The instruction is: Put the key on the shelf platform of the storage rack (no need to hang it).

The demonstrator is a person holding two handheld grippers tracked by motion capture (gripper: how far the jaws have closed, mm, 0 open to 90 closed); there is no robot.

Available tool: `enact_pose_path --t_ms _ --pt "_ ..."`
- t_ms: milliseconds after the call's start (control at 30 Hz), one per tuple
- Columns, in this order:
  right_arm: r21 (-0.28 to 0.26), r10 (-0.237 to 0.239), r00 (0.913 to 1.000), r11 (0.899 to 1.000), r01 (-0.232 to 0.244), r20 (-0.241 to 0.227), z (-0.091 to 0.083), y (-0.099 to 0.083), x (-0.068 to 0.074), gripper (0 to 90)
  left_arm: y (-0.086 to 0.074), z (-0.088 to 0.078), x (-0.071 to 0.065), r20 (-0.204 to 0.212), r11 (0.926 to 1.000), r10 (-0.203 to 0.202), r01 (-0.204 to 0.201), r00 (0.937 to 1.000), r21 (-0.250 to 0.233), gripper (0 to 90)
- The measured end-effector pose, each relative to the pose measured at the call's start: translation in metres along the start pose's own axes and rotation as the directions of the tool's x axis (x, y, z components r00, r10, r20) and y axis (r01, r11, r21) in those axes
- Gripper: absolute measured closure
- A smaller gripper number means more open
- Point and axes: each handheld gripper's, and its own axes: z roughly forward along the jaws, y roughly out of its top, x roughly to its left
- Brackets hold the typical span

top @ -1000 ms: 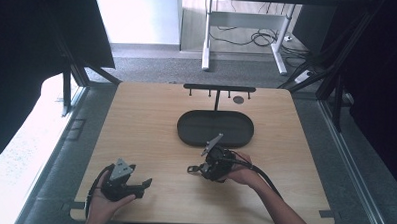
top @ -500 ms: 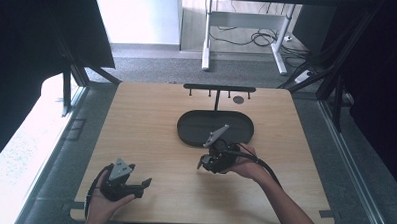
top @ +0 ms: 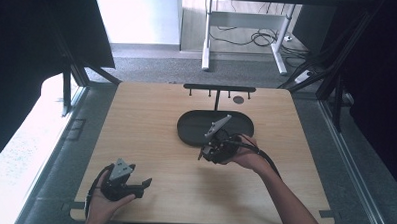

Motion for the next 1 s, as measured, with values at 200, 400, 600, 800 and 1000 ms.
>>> enact_pose_path --t_ms 200,400,600,800,1000 --pt "0.005 0.002 1.0 1.0 -0.002 0.009 0.005 0.004 -0.008 49.4 0.0 -0.001 0.0 -0.001 1.0 0.0 0.0 1.0 -0.008 22.6" --pt "0.001 0.014 0.9997 1.0 -0.014 0.02 0.008 0.006 -0.019 49.4 0.0 0.0 0.0 -0.001 1.0 0.0 0.0 1.0 -0.006 22.6" --pt "-0.013 0.014 0.9994 1.0 -0.013 0.032 0.006 0.009 -0.027 49.3 0.0 0.002 -0.002 0.004 1.0 0.005 -0.005 1.0 -0.002 22.6" --pt "-0.023 0.034 0.9989 0.999 -0.033 0.032 0.004 0.01 -0.036 49.3 0.0 0.002 -0.001 0.004 1.0 0.004 -0.004 1.0 -0.003 22.6" --pt "-0.014 0.053 0.9978 0.999 -0.053 0.039 0.006 0.009 -0.046 49.4 0.0 0.003 -0.003 0.009 1.0 0.006 -0.006 0.9999 0.002 22.6"
